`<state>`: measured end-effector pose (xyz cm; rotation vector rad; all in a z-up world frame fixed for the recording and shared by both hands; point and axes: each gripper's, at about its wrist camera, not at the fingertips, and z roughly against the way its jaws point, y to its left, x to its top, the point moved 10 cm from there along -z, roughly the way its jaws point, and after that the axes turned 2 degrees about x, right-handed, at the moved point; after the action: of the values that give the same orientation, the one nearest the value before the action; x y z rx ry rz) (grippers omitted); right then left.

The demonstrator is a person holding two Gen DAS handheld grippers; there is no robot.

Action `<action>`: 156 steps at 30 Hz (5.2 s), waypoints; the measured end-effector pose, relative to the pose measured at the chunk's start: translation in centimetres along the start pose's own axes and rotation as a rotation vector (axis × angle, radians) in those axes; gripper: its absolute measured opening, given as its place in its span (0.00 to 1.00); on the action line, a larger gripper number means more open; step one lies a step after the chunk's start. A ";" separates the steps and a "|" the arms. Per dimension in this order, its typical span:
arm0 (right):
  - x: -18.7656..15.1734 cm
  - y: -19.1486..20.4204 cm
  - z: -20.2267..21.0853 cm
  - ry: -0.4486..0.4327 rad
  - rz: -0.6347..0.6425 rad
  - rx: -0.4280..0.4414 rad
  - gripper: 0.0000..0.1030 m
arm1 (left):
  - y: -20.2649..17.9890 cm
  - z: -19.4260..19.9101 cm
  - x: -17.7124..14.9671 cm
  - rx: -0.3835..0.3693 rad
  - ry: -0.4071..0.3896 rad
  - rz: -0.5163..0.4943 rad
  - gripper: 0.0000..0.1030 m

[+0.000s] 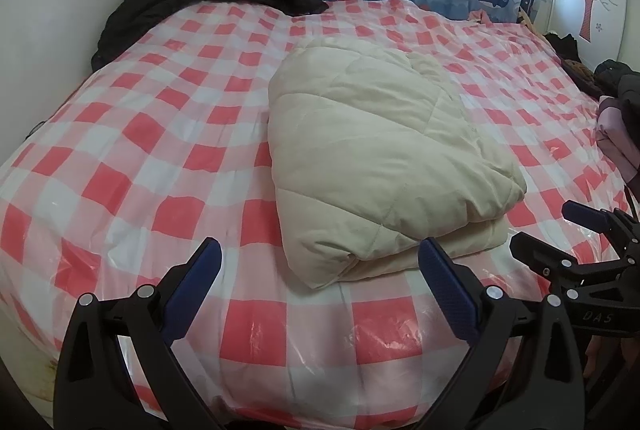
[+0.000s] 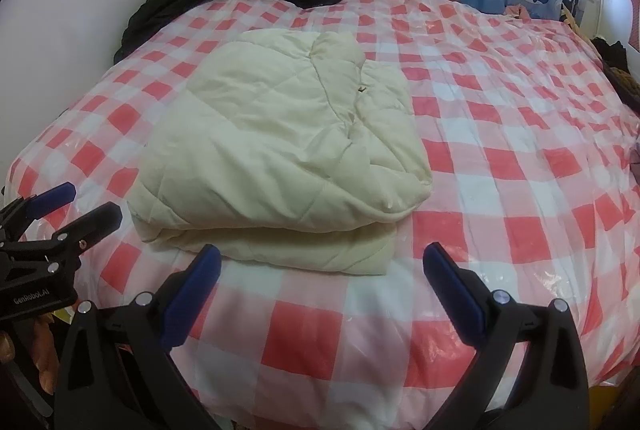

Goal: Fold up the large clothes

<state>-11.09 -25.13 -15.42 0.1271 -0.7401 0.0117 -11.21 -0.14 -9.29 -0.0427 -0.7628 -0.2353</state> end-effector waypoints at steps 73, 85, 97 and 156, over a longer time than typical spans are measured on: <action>-0.9 0.5 -0.7 0.051 0.011 0.009 0.95 | 0.1 0.0 -0.4 -0.009 0.026 0.013 0.92; -1.2 0.5 -0.9 0.057 0.011 0.014 0.95 | 0.1 0.0 -0.4 -0.010 0.028 0.013 0.92; -1.1 0.5 -0.9 0.058 0.010 0.014 0.95 | 0.2 0.0 -0.4 -0.009 0.027 0.013 0.92; -0.9 0.7 -0.2 0.061 0.028 0.018 0.95 | 0.4 1.5 0.0 0.018 -0.010 0.005 0.92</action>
<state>-11.64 -24.38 -16.10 0.1330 -0.6810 0.0488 -12.12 0.46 -8.20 -0.0287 -0.7742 -0.2240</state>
